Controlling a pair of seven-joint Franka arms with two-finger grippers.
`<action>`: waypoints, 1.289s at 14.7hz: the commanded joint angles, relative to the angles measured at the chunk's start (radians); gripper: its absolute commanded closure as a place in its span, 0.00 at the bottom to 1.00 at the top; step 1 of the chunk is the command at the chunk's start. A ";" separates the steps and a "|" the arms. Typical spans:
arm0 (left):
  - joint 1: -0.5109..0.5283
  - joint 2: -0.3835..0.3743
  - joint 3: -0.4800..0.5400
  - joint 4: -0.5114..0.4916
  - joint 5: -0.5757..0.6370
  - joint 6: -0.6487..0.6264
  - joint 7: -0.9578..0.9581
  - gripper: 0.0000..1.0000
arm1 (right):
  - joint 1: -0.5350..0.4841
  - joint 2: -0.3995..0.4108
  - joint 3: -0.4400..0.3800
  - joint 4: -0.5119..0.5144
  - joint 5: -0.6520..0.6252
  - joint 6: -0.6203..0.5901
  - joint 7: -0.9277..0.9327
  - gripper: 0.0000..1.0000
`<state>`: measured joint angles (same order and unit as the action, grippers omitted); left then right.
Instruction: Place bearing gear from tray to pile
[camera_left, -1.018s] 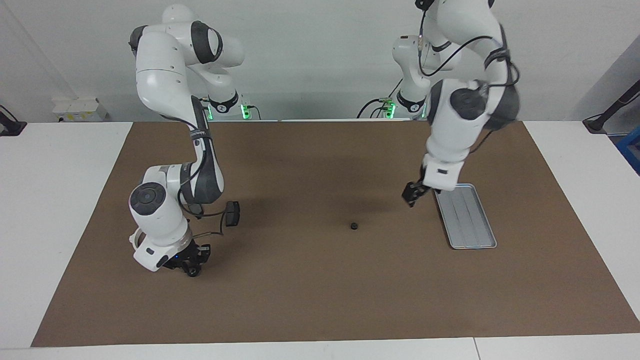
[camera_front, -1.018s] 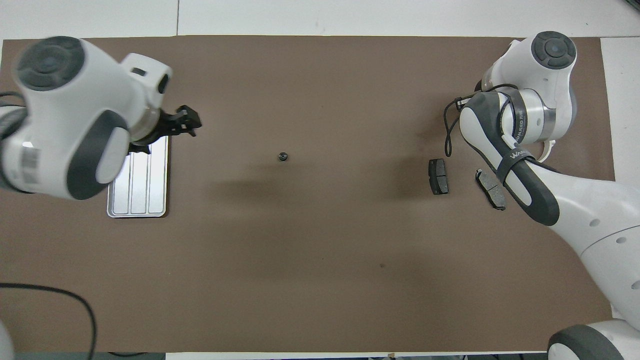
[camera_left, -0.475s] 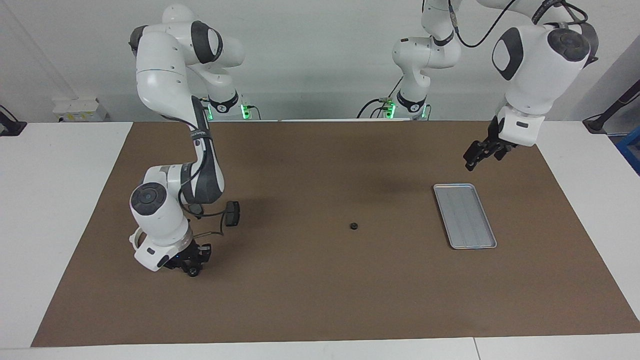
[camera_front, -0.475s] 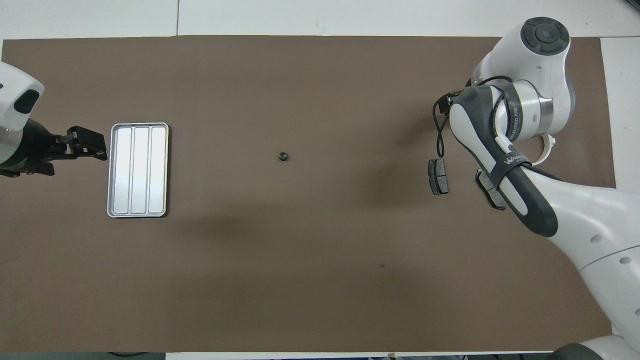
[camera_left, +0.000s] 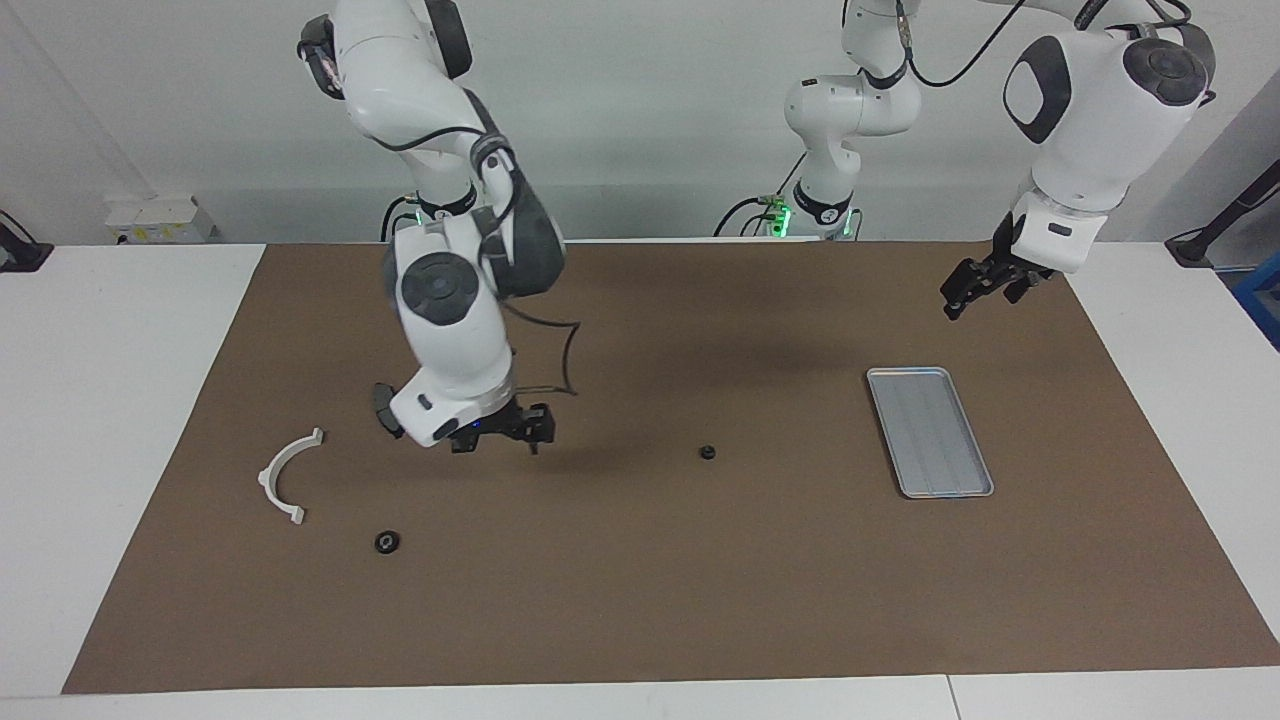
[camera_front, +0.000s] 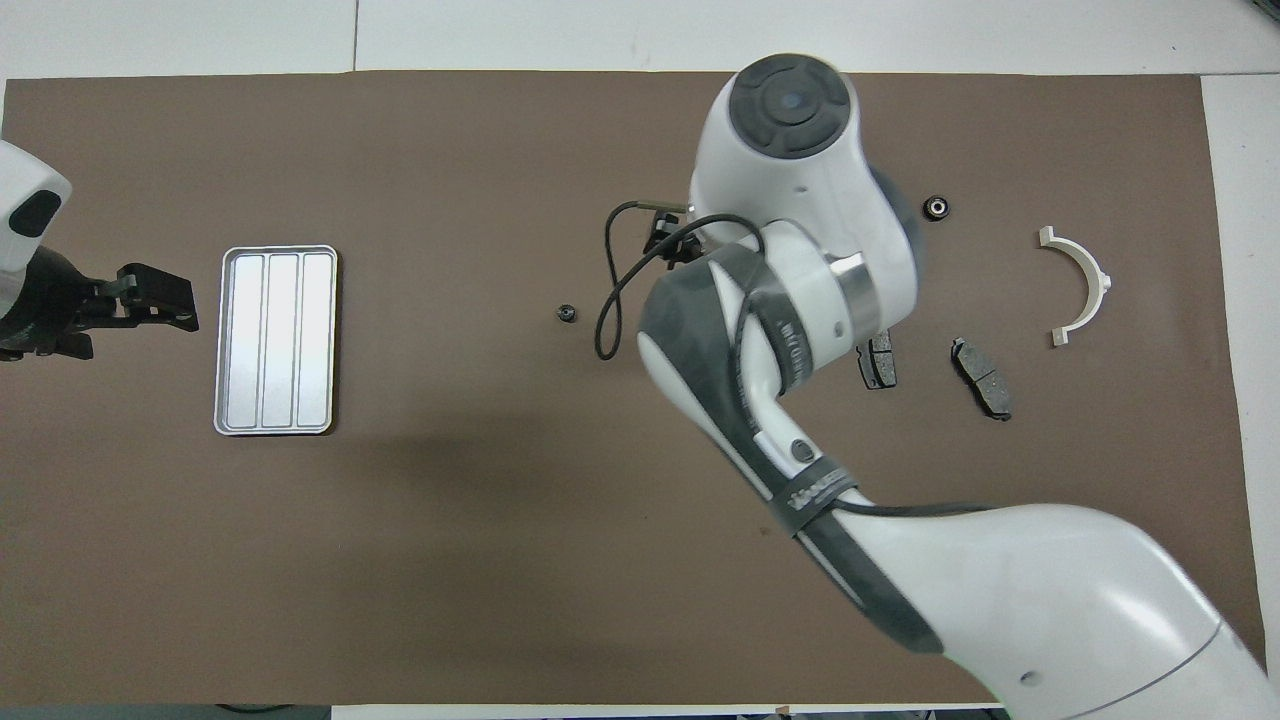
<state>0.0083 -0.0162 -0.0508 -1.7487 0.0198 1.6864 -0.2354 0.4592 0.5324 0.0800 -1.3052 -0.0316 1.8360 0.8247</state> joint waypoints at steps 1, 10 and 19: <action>0.027 -0.018 -0.020 0.015 -0.007 -0.053 0.022 0.00 | 0.090 0.087 -0.012 0.071 0.004 0.031 0.147 0.00; 0.027 -0.022 -0.020 0.075 -0.023 -0.131 0.028 0.00 | 0.194 0.340 -0.038 0.270 -0.048 0.071 0.244 0.00; 0.024 -0.025 -0.020 0.074 -0.021 -0.116 0.018 0.00 | 0.219 0.394 -0.068 0.294 -0.053 0.098 0.252 0.00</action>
<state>0.0188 -0.0251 -0.0641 -1.6667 0.0112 1.5740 -0.2269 0.6722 0.9075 0.0201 -1.0485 -0.0664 1.9277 1.0494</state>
